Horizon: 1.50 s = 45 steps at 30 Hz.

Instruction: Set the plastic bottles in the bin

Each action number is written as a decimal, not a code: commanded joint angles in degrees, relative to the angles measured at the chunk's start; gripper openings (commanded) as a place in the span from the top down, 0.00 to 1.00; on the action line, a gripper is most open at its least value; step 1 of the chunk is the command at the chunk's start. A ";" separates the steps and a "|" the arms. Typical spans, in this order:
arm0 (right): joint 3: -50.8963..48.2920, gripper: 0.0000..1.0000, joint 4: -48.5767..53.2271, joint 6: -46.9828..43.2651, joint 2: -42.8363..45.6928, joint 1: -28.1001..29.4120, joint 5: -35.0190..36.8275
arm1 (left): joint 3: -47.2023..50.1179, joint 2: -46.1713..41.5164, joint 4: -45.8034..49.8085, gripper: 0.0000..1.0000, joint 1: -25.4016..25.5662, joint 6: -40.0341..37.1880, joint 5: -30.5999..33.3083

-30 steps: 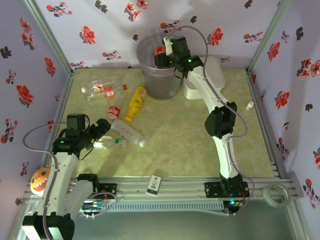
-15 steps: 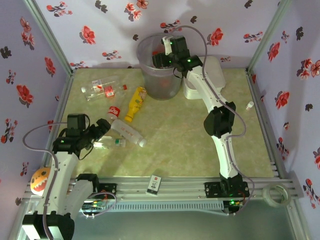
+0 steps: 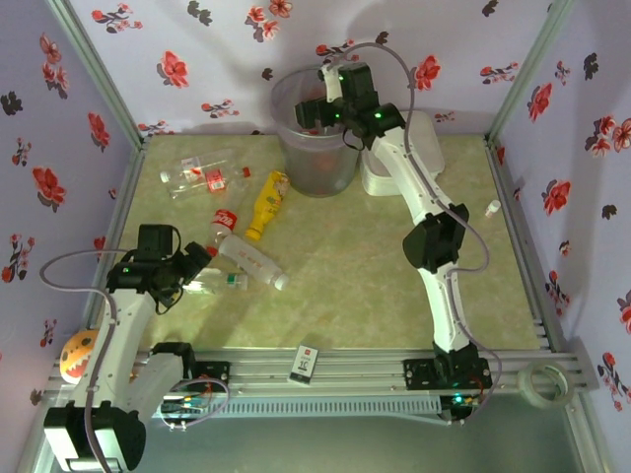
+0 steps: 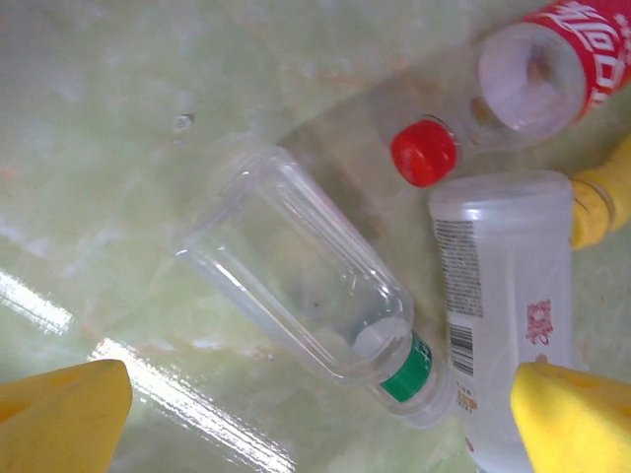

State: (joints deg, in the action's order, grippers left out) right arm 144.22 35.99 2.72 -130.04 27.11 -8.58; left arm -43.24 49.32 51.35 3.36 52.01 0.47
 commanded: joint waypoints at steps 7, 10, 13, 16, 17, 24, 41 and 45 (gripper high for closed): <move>-29.43 0.01 -3.64 0.20 27.04 0.22 -1.00 | -0.26 2.20 -0.33 0.00 0.61 14.00 1.58; -38.65 0.01 -5.06 -0.25 34.37 0.05 -0.83 | -0.22 3.25 -1.27 0.00 0.77 17.51 0.92; -47.07 0.01 -6.41 -0.61 40.69 -0.31 -0.39 | 0.00 4.12 -1.99 0.00 0.84 20.47 0.78; -54.14 0.01 -6.96 -0.25 44.73 -0.72 0.67 | 0.15 5.03 -2.58 0.00 1.01 22.65 0.70; -56.35 0.01 -7.45 0.73 45.84 -0.83 0.92 | 0.33 5.25 -3.46 0.00 1.04 22.92 0.68; -73.17 0.01 -14.75 8.20 53.80 -1.54 -4.35 | 1.51 8.16 -4.95 0.00 1.31 27.21 -0.48; -78.49 0.01 -14.72 7.75 55.23 -1.49 -4.31 | 6.28 19.64 -14.35 0.12 1.21 34.00 -0.30; -78.90 0.02 -14.44 7.48 54.88 -1.54 -4.73 | 6.71 21.45 -15.57 0.23 1.21 34.44 0.02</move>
State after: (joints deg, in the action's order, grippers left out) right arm 66.13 22.33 10.55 -76.38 25.85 -12.49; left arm -37.26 70.15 37.12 4.38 84.88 -0.19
